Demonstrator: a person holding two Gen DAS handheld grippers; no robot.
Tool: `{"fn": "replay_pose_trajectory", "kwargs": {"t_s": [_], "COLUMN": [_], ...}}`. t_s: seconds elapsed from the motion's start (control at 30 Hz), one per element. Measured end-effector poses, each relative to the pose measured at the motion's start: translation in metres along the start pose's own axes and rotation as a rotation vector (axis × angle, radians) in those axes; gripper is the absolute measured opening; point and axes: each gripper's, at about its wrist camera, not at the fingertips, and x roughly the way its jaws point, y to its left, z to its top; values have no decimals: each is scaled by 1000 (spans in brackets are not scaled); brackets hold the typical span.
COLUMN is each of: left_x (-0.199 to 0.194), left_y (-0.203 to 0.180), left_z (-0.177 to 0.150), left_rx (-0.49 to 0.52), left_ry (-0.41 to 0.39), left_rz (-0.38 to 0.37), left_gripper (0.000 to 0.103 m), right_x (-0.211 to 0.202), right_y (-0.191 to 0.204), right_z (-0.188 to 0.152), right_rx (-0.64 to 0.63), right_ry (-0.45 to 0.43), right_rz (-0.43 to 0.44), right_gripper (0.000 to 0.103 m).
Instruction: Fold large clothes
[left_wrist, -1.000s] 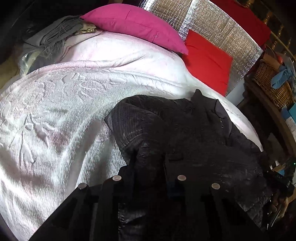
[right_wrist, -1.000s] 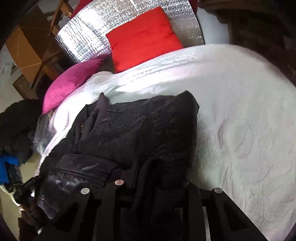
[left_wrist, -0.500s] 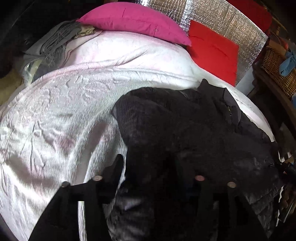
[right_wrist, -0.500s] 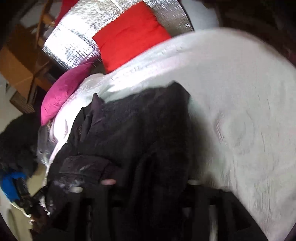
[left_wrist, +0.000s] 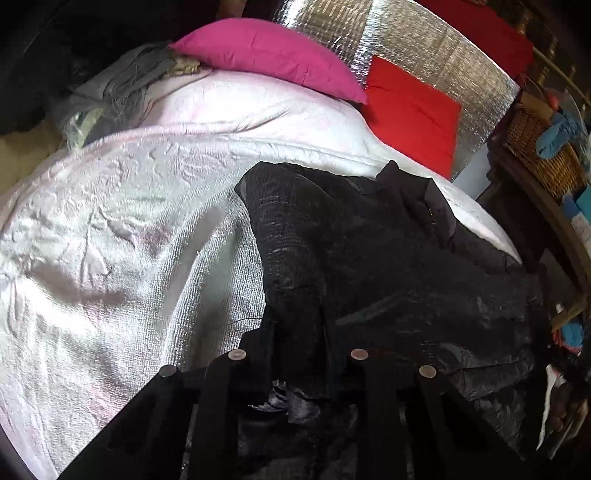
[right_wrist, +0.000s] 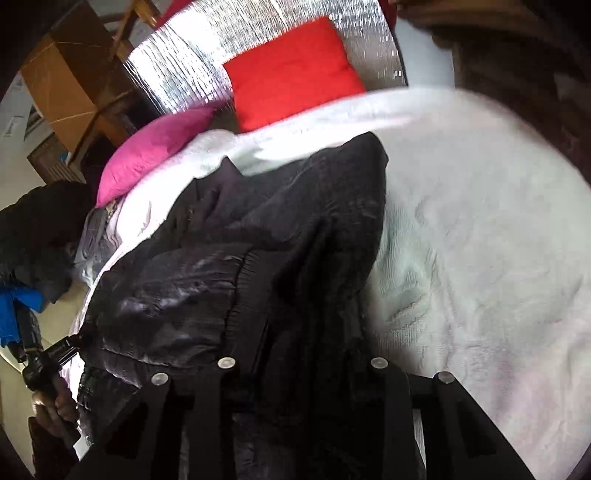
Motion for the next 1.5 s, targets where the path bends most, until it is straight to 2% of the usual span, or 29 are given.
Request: {"fn": "replay_pose_trajectory", "kwargs": {"t_s": [0.03, 0.1, 0.13, 0.17, 0.2, 0.27, 0.53, 0.73, 0.87, 1.0, 1.07, 1.5], "left_x": [2, 9, 7, 8, 5, -7, -50, -63, -63, -59, -57, -48], "left_y": [2, 3, 2, -3, -6, -5, -25, -39, -42, -45, -46, -43], "left_z": [-3, -7, -8, -9, -10, -14, -35, -35, -31, -30, -30, -25], "left_rx": [5, 10, 28, 44, 60, 96, 274, 353, 347, 366, 370, 364], "left_ry": [12, 28, 22, 14, 8, -12, -144, -233, -239, -235, -233, -212], "left_rz": [7, 23, 49, 78, 118, 164, 269, 311, 299, 304, 310, 318], "left_gripper": [23, 32, 36, 44, 57, 64, 67, 67, 67, 67, 67, 67], "right_x": [0, 13, 18, 17, 15, 5, -31, -29, -19, 6, 12, 20], "right_y": [-2, -12, -15, -18, -20, -24, -34, -45, -38, -28, -24, -17], "right_z": [-2, -8, -9, -9, -10, -11, -24, -19, -12, -10, -10, -11], "right_rx": [7, 31, 44, 63, 84, 125, 144, 193, 191, 162, 138, 79], "right_ry": [1, 47, 52, 43, 39, 36, 8, 5, 6, 65, 65, 68], "right_rz": [-2, -12, -17, -17, -17, 13, 32, 70, 76, 32, 16, -4], "right_gripper": [35, 42, 53, 62, 64, 67, 68, 69, 69, 70, 70, 68]}}
